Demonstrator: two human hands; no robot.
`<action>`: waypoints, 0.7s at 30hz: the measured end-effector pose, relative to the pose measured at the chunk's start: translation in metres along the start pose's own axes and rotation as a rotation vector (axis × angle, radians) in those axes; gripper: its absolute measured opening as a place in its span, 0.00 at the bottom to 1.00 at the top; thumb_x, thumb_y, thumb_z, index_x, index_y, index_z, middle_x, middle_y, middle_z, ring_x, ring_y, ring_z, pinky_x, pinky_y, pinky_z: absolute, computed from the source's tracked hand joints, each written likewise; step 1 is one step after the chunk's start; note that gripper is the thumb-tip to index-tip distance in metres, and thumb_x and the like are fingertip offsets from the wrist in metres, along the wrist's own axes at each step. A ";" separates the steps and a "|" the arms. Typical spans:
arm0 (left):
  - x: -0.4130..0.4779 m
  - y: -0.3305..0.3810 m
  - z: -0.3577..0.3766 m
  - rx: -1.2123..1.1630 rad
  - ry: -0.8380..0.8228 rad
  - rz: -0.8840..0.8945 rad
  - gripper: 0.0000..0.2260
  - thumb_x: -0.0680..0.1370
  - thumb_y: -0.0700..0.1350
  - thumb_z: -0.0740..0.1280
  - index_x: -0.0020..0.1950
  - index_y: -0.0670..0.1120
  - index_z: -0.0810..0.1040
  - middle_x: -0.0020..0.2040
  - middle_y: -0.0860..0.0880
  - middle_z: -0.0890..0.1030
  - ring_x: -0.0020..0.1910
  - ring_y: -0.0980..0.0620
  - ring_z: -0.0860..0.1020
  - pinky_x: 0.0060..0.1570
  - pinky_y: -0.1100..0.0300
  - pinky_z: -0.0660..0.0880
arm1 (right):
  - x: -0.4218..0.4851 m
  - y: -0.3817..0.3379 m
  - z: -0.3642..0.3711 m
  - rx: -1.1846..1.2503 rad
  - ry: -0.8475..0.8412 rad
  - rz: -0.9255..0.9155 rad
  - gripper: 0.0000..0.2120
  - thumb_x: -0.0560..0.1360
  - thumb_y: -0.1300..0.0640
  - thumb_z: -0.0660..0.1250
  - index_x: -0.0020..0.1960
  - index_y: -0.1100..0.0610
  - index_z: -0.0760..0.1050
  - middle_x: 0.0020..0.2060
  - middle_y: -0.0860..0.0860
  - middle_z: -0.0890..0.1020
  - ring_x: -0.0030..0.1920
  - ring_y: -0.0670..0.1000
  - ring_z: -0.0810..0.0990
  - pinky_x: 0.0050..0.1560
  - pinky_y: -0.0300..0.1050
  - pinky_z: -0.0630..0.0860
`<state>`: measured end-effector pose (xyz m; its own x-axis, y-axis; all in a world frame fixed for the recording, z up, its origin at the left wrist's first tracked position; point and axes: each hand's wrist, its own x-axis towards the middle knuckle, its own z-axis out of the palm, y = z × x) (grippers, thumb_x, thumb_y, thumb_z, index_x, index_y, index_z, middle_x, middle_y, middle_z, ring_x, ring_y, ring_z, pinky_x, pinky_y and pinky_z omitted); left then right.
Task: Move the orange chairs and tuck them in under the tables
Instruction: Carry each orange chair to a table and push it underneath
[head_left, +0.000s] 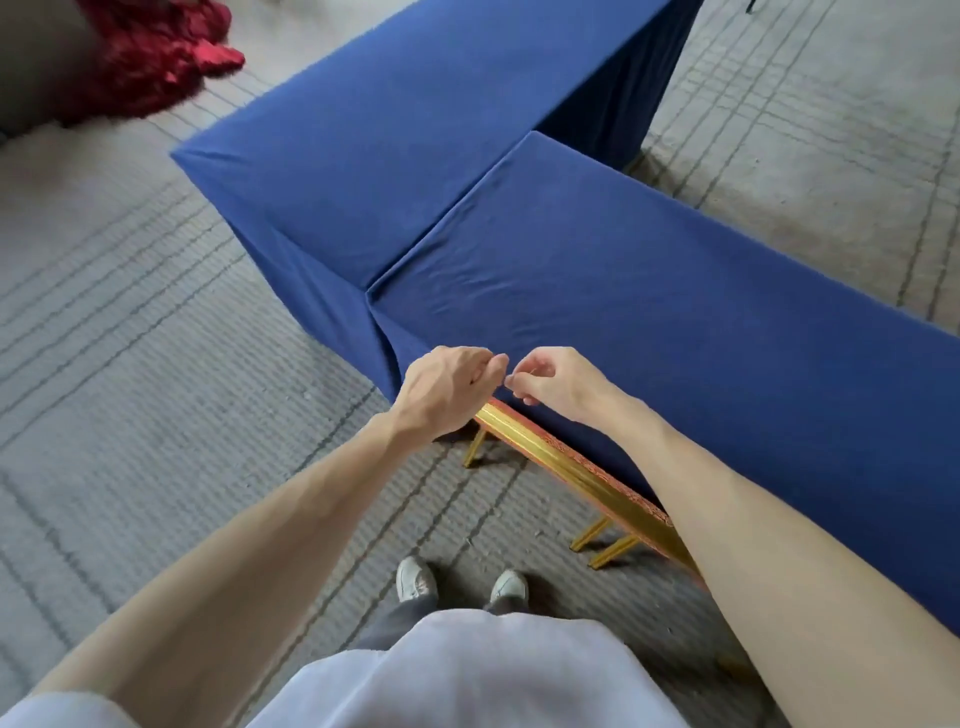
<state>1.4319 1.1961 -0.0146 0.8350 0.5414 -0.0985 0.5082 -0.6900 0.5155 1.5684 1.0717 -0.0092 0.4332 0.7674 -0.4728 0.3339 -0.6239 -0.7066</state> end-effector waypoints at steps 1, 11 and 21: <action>-0.002 -0.011 -0.015 -0.002 0.032 -0.040 0.21 0.82 0.56 0.54 0.35 0.47 0.73 0.32 0.51 0.77 0.35 0.52 0.75 0.38 0.51 0.74 | 0.010 -0.016 0.007 0.004 -0.003 -0.040 0.19 0.69 0.32 0.66 0.49 0.46 0.79 0.42 0.43 0.84 0.48 0.45 0.82 0.54 0.52 0.79; -0.060 -0.213 -0.185 0.058 0.319 -0.349 0.24 0.80 0.61 0.51 0.41 0.47 0.77 0.36 0.51 0.81 0.37 0.49 0.79 0.40 0.50 0.76 | 0.108 -0.237 0.156 -0.094 -0.196 -0.392 0.09 0.72 0.45 0.69 0.48 0.48 0.79 0.44 0.44 0.84 0.48 0.45 0.83 0.54 0.49 0.80; -0.218 -0.470 -0.358 -0.075 0.671 -0.695 0.27 0.75 0.68 0.51 0.44 0.49 0.80 0.42 0.52 0.84 0.42 0.49 0.81 0.47 0.48 0.77 | 0.155 -0.506 0.375 -0.225 -0.283 -0.715 0.09 0.73 0.43 0.67 0.47 0.47 0.79 0.43 0.44 0.84 0.46 0.45 0.82 0.52 0.52 0.81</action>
<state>0.9359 1.5746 0.0691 0.0470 0.9946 0.0924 0.8088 -0.0921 0.5808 1.1523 1.5623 0.0773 -0.1683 0.9823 -0.0827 0.6245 0.0413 -0.7800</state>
